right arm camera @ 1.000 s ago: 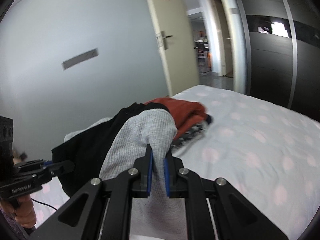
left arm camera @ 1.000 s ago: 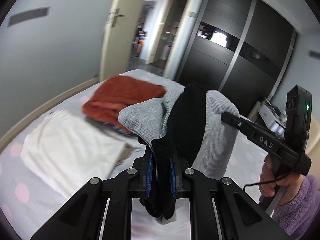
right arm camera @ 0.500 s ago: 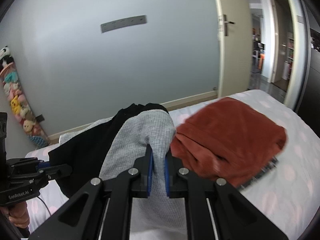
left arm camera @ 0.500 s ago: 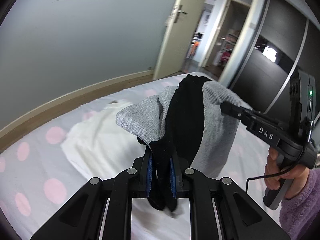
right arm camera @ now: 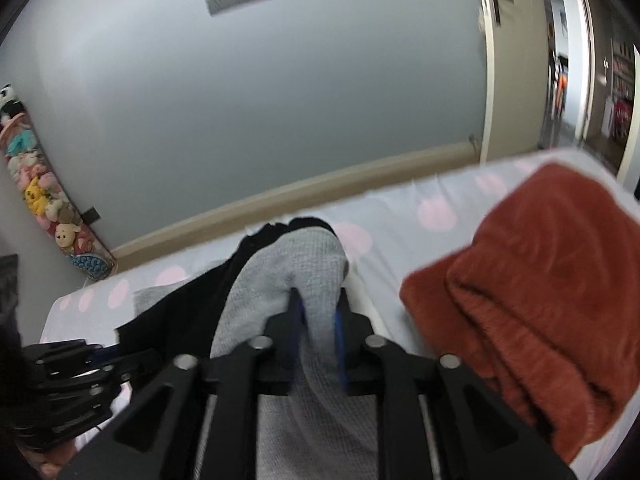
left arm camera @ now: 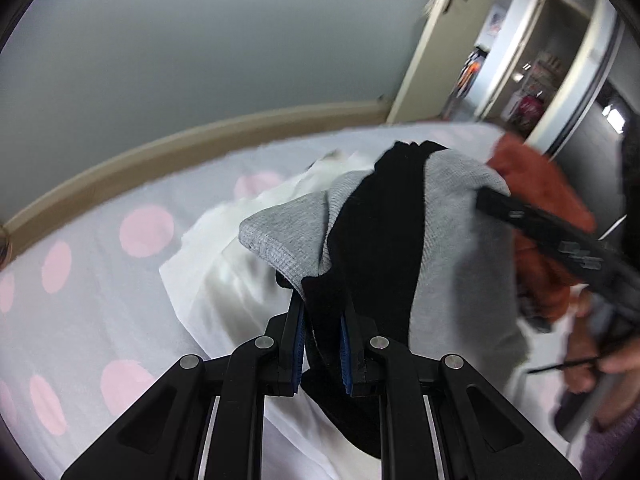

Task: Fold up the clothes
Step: 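Carry the folded shirt with both grippers toward the stack of clothes, then lower the folded shirt onto the white garment and open both grippers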

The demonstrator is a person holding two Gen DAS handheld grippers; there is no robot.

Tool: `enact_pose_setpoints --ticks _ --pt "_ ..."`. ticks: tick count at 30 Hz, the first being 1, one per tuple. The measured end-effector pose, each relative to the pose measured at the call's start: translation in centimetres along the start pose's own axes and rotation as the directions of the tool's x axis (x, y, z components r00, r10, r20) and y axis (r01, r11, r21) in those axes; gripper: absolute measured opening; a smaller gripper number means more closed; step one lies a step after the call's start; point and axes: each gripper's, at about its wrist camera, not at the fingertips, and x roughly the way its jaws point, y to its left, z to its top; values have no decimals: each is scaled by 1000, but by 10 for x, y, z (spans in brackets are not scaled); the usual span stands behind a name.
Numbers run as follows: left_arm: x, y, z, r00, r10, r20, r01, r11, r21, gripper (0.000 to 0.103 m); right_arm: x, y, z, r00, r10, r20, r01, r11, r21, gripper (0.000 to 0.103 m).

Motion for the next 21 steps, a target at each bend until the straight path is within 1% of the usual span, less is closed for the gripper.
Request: enact_pose_setpoints --ticks 1,3,6,7,8,10,13,15,17,19,21 --pt "12 3 -1 1000 16 -23 -16 1000 -4 15 2 -7 -1 1000 -10 -11 11 1000 27 32" --pt "25 7 -2 999 24 -47 -25 1000 -14 16 -2 -33 -7 1000 1 -7 0 995 98 37" --pt "30 11 -4 999 14 -49 -14 1000 -11 16 -14 -64 -21 1000 28 -6 -27 981 192 39" --pt "31 12 -5 999 11 -47 -12 1000 -7 16 -18 -68 -25 999 51 -11 -47 978 202 39" --pt "30 13 -4 999 6 -48 -7 1000 -11 16 -25 -69 -33 997 73 -15 -69 977 203 39" --pt "29 14 0 999 -4 -49 3 1000 -19 16 -35 -66 -43 996 84 -22 -79 983 167 39" --pt "27 15 5 998 -20 -52 18 999 -31 16 -48 -58 -57 997 66 -45 -62 994 88 39" --pt "26 16 9 998 -30 -53 28 999 -39 16 -57 -56 -72 996 59 -73 -55 997 60 39" --pt "25 17 13 998 -41 -54 38 998 -47 16 -63 -59 -87 995 33 -98 -27 998 63 39" --pt "24 18 14 997 -47 -55 44 998 -55 16 -63 -72 -105 993 -7 -122 18 995 95 39" --pt "21 18 13 997 -48 -55 45 997 -59 16 -61 -84 -119 991 -10 -133 32 986 164 39"
